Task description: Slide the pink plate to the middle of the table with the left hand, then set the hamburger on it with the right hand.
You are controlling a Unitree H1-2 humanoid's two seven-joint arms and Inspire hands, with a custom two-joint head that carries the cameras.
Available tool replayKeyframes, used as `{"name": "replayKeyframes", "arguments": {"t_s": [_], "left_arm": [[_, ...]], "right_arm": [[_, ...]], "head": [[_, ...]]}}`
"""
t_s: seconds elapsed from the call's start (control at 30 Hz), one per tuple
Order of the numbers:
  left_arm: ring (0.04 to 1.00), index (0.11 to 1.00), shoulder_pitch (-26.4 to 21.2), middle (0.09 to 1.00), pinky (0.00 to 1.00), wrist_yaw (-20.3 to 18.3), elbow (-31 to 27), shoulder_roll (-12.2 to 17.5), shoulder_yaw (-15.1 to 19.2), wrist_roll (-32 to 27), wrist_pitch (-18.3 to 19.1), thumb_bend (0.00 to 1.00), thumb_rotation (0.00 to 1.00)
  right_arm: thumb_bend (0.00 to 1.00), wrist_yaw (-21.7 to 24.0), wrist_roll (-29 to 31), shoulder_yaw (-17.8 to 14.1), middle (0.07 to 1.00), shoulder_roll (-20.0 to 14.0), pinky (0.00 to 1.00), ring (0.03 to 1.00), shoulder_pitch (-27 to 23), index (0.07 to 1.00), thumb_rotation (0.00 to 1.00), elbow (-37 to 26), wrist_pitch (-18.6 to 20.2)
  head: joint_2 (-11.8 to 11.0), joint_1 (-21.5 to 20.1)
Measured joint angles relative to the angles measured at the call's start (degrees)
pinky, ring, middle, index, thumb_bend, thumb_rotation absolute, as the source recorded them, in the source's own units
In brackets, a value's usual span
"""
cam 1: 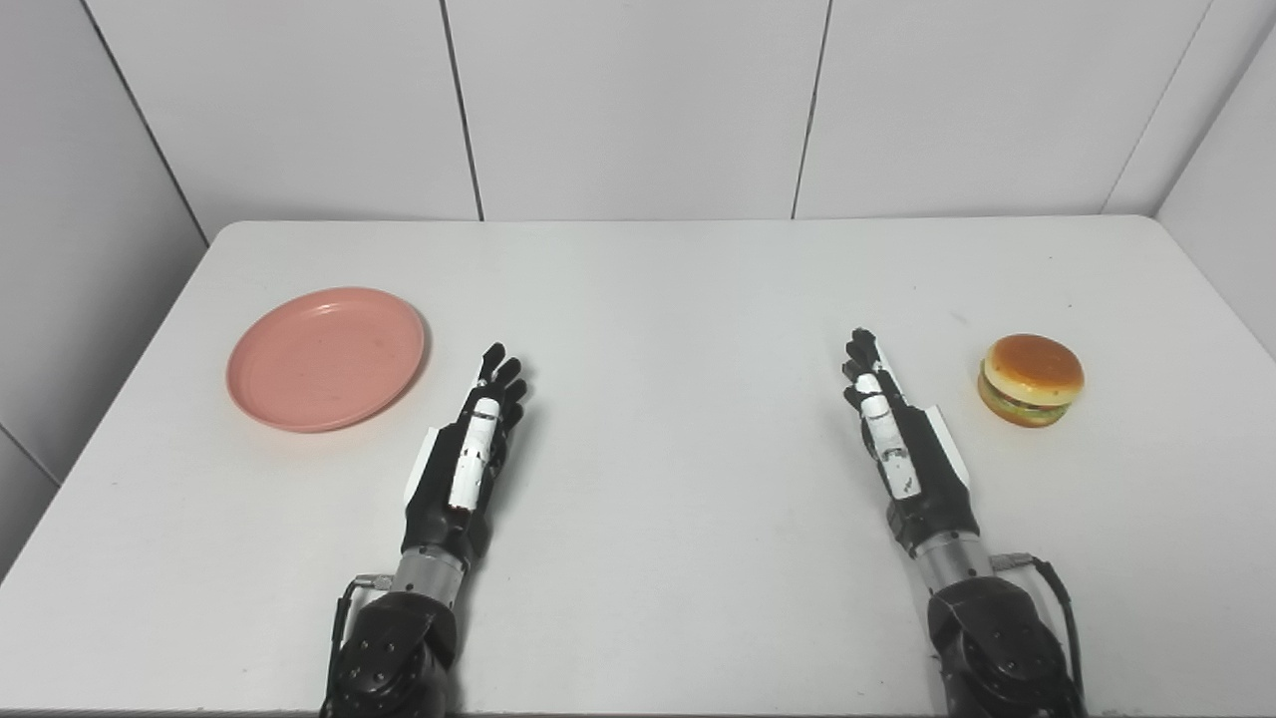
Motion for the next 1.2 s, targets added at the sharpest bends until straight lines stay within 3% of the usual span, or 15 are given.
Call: {"name": "replayKeyframes", "arguments": {"t_s": [0.87, 1.2], "left_arm": [[0.978, 0.979, -0.12, 0.984, 1.00, -0.03, 0.24, 0.01, -0.02, 0.03, -0.16, 0.35, 1.00], [0.975, 0.977, -0.12, 0.980, 1.00, -0.02, 0.24, 0.02, -0.02, 0.05, -0.19, 0.35, 1.00]], "right_arm": [[0.65, -0.01, 0.08, -0.01, 1.000, 0.01, 1.00, 1.000, -0.02, 1.000, 1.00, 0.10, 0.00], [0.53, -0.01, 0.24, -0.20, 1.000, 0.06, 1.00, 1.000, -0.02, 1.000, 1.00, 0.22, -0.02]], "head": [[-0.18, 0.09], [-0.18, 0.09]]}}
